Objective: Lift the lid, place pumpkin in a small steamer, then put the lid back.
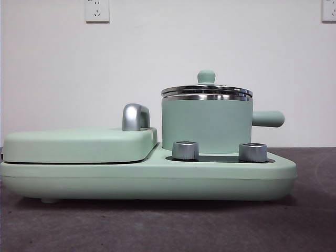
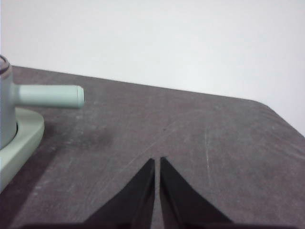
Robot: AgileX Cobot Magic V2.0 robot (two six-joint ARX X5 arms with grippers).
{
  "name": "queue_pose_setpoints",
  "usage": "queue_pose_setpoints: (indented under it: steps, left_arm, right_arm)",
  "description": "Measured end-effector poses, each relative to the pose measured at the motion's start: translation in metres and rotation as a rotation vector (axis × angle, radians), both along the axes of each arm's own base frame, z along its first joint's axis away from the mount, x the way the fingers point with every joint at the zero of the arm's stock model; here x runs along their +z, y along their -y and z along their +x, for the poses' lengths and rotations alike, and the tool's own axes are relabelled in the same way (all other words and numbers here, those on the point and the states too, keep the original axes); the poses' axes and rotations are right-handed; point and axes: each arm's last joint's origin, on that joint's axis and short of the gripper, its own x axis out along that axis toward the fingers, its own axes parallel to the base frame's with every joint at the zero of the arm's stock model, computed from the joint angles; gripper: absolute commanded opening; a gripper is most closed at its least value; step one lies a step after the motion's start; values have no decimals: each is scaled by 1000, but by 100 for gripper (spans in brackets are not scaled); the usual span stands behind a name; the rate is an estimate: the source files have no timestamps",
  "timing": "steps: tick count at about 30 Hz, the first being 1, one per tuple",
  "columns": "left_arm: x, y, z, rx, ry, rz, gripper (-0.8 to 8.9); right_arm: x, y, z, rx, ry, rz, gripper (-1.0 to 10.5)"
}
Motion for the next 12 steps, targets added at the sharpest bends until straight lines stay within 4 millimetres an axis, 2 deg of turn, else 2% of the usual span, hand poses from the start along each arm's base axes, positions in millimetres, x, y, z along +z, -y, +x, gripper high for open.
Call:
queue_pose_setpoints:
  steps: [12]
  left_arm:
    - [0,0,0,0,0,0,7]
  right_arm:
    - [2,0,0,0,21,0,15]
